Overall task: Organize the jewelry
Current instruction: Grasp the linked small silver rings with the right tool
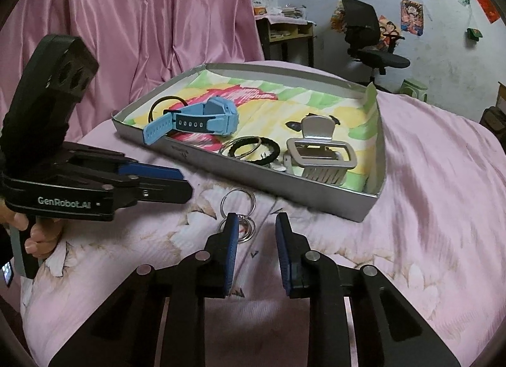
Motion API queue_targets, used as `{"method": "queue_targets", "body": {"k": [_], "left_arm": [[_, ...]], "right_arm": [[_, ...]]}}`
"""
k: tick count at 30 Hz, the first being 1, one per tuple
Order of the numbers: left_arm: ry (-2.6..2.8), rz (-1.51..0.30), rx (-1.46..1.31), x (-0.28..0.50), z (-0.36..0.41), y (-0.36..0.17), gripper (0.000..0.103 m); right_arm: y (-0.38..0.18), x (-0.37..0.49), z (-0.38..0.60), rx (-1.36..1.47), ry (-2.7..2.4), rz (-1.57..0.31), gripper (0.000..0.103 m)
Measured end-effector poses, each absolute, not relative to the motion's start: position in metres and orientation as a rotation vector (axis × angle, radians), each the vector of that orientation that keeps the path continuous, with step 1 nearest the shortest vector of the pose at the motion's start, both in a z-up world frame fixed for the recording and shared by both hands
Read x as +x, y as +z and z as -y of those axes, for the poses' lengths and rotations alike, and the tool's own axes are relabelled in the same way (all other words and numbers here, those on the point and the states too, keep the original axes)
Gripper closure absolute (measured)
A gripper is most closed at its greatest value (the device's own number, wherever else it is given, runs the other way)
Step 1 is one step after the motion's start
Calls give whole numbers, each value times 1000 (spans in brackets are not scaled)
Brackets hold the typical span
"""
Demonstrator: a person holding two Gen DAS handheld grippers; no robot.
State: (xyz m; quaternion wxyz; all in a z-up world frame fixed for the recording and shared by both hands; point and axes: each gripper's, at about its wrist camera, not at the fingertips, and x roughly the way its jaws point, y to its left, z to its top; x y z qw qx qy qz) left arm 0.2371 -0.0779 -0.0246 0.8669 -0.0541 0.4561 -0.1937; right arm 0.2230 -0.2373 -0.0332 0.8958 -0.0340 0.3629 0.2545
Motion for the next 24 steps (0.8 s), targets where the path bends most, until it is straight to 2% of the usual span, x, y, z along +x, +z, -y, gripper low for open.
{"method": "queue_targets", "body": {"k": [2, 8, 16, 24], "left_arm": [[-411, -967, -132, 242, 78, -28, 84], [-430, -991, -192, 256, 78, -37, 86], [-448, -1006, -223, 263, 79, -44, 86], [-473, -1026, -216, 268, 85, -46, 86]], "right_arm": [[-35, 225, 234, -77, 536, -762, 86], [-38, 230, 225, -111, 552, -779, 86], [-42, 232, 217, -146, 554, -809, 95], [-42, 229, 217, -155, 547, -812, 98]]}}
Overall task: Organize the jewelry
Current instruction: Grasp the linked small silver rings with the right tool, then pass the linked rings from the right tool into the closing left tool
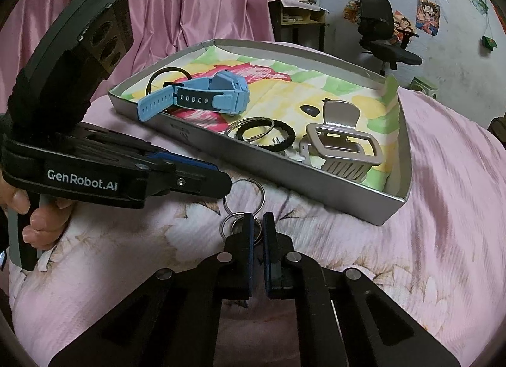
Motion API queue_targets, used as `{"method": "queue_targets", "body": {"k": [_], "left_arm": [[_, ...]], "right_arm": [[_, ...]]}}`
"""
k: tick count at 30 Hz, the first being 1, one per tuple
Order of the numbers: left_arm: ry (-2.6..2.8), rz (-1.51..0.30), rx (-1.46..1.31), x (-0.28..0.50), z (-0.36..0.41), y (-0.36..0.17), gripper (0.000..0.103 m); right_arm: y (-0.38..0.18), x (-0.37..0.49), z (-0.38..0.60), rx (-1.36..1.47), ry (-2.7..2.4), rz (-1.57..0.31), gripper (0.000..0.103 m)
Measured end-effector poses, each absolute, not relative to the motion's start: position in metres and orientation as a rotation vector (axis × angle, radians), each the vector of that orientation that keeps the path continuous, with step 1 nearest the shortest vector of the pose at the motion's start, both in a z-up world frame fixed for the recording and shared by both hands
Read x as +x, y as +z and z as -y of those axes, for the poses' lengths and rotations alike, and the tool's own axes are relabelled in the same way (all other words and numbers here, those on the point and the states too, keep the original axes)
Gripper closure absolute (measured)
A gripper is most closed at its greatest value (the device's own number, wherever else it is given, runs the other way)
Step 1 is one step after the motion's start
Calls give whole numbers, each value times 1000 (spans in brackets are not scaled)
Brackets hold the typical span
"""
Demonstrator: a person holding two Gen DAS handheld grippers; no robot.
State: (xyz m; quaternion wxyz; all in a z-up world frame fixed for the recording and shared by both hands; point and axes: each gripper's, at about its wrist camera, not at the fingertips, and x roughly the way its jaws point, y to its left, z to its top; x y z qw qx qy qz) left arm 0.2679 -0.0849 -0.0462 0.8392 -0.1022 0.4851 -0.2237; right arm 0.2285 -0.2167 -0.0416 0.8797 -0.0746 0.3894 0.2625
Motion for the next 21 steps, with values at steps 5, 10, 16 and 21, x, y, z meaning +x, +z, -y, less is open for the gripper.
{"method": "queue_targets", "body": {"k": [5, 10, 16, 21], "left_arm": [[-483, -1056, -242, 275, 86, -53, 86], [-492, -1076, -245, 280, 90, -58, 87], [-457, -1066, -245, 279, 88, -60, 99], [-434, -1032, -244, 272, 85, -56, 100]], "right_arm": [[-42, 227, 217, -155, 545, -814, 98], [-43, 228, 218, -152, 544, -817, 98], [-42, 229, 220, -146, 536, -813, 99], [-38, 229, 229, -109, 522, -794, 101]]}}
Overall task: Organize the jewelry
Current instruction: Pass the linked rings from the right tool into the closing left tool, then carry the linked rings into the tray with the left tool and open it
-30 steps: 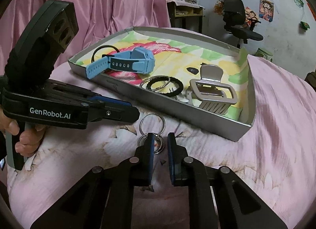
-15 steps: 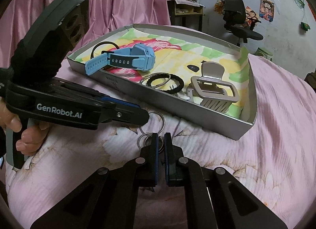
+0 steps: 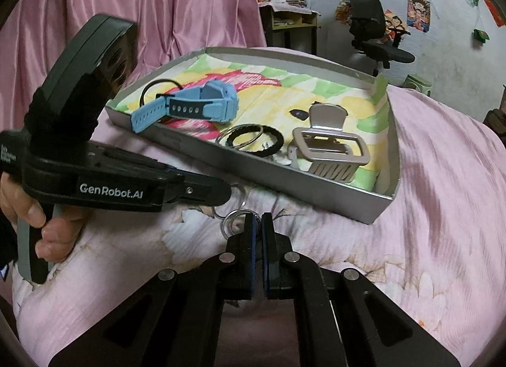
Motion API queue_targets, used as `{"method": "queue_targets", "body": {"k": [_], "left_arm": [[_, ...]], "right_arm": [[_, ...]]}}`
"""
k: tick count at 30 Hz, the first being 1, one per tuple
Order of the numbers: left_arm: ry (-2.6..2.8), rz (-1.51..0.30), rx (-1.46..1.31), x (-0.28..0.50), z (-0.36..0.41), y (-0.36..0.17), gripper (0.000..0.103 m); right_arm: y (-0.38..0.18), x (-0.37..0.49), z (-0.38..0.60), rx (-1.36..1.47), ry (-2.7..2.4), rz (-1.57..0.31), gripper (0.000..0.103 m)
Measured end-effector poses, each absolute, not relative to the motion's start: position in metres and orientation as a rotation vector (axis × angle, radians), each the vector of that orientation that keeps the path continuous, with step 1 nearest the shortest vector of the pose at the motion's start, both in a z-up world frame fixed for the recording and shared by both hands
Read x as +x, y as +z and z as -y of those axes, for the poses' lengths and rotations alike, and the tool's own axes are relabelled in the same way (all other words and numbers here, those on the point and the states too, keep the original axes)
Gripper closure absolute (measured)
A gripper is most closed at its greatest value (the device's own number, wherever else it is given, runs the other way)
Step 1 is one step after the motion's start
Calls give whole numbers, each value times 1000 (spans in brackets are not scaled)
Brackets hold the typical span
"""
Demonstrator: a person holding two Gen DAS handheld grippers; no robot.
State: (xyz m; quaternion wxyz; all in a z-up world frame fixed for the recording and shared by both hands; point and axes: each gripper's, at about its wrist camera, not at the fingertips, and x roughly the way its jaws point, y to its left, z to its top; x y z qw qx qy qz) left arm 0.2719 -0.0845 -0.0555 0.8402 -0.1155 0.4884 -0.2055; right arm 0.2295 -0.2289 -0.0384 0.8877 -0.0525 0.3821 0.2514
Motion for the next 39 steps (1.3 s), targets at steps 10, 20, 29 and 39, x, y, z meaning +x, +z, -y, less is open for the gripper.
{"method": "queue_targets", "body": {"k": [10, 20, 29, 39], "left_arm": [[-408, -995, -287, 264, 72, -53, 100], [-351, -897, -372, 243, 46, -42, 100], [-330, -821, -416, 218, 25, -29, 100], [-352, -806, -462, 187, 2, -29, 100]], "right_arm": [[-39, 234, 230, -92, 524, -791, 102], [-42, 241, 231, -53, 530, -807, 101], [-41, 237, 219, -79, 567, -807, 101], [-40, 231, 198, -114, 629, -816, 97]]}}
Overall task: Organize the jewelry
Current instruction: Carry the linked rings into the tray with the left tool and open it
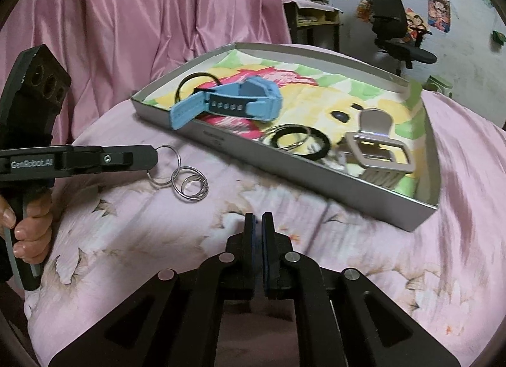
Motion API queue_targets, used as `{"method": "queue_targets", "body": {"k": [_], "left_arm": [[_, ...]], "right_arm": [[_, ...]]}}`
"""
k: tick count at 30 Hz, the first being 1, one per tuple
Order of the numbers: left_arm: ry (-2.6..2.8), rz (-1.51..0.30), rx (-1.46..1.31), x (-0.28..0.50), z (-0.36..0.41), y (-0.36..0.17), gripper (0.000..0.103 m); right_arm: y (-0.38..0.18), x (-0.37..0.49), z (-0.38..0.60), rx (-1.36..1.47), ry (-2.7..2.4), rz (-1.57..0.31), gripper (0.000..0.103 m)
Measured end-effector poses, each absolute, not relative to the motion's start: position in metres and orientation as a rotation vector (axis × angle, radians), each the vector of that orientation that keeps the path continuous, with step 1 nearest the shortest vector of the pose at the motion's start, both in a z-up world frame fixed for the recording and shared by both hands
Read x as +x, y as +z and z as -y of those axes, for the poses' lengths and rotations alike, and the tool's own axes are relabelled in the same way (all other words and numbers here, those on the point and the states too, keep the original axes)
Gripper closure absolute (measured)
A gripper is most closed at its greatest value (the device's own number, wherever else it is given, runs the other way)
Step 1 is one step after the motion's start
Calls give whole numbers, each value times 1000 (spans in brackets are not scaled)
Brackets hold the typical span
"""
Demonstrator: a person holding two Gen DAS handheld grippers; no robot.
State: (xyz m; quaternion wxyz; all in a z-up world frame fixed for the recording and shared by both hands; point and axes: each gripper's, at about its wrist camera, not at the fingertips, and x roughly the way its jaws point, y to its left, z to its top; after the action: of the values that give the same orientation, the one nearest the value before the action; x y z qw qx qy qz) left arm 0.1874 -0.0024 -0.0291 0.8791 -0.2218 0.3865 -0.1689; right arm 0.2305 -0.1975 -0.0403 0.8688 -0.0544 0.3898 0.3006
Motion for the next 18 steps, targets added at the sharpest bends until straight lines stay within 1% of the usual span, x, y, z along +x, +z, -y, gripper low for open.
{"method": "queue_targets", "body": {"k": [2, 4, 7, 12, 18], "left_arm": [[-387, -789, -441, 181, 5, -25, 100], [-410, -770, -407, 176, 10, -18, 100], [-417, -756, -377, 173, 15, -11, 100], [-390, -728, -409, 172, 6, -6, 100], [-309, -753, -436, 179, -9, -15, 100]], "right_arm": [[-40, 229, 195, -119, 636, -815, 87], [-39, 227, 195, -120, 638, -812, 82], [-38, 225, 198, -110, 641, -805, 81], [-36, 220, 195, -107, 686, -801, 81], [-35, 210, 184, -112, 771, -815, 82]]}}
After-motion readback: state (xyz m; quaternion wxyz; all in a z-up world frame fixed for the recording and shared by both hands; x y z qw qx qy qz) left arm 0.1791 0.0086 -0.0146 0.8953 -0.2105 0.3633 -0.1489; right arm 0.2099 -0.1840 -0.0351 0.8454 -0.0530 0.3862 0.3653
